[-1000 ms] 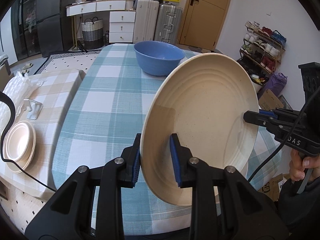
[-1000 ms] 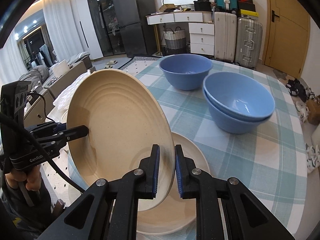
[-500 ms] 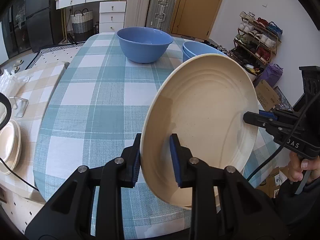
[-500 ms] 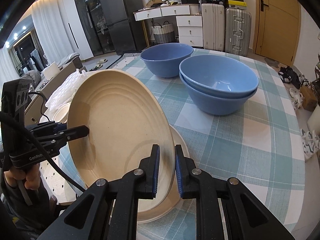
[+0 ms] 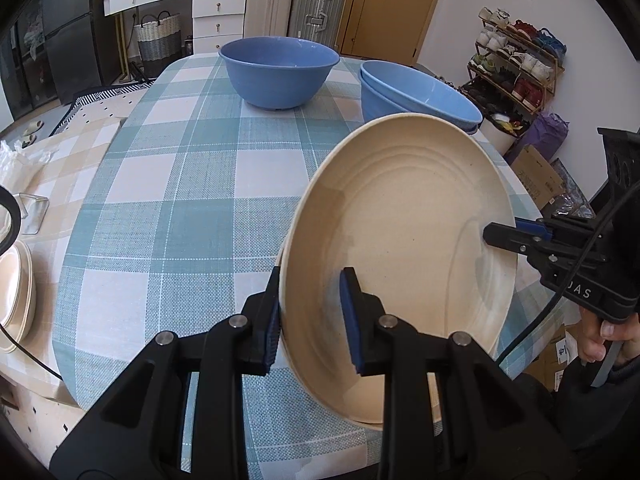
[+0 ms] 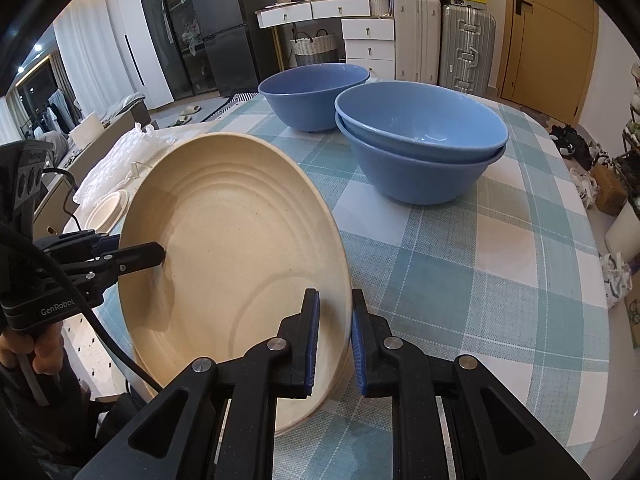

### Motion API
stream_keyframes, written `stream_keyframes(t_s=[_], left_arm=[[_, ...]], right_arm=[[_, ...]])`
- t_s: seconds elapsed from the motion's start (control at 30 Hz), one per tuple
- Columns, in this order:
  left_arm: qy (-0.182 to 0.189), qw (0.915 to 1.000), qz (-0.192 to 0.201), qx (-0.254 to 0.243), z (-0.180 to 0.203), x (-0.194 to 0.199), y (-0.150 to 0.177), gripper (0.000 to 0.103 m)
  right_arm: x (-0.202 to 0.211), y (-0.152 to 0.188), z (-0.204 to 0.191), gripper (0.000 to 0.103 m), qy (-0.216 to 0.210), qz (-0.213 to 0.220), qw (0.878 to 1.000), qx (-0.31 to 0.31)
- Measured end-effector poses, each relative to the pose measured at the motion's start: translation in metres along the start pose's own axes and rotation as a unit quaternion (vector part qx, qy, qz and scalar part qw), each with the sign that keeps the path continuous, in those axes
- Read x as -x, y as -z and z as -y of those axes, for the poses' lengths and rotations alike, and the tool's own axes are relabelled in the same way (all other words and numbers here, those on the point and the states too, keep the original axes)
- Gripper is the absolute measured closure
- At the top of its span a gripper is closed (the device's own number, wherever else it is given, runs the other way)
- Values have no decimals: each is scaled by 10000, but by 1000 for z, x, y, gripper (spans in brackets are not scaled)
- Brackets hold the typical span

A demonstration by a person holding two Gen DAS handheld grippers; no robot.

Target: Organize plates and bowls

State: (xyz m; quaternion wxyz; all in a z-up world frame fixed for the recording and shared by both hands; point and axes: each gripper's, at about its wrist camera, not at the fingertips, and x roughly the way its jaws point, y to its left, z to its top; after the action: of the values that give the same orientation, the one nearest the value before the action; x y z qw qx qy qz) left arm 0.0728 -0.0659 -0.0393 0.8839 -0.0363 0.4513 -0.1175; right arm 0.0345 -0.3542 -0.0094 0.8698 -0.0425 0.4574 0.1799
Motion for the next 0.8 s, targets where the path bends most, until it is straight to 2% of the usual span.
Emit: stream_keyframes(t_s=[0.2,0.33,0.43,0.63,0.8], left_arm=[[-14,9999,-97,34,-3,-11,4,80],[-205,9997,-53,-79,0,-13,5,81],[-411,9990,-11,-161,2,-15,5,85],[-585,9980,-45,-228,1,-19,7,87],[-535,9983,-136,-172,-2,-26,10,87]], right_arm=[[-11,4,-1,88,107,-102,9999,61],[-16,6,1,88,101,-144,9998,52],[-18,9,-1,88,167,-149,9997,107],[-21,11,-1,88,301,-171,9993,155],[-21,11,-1,88,286,-157,9994,143]])
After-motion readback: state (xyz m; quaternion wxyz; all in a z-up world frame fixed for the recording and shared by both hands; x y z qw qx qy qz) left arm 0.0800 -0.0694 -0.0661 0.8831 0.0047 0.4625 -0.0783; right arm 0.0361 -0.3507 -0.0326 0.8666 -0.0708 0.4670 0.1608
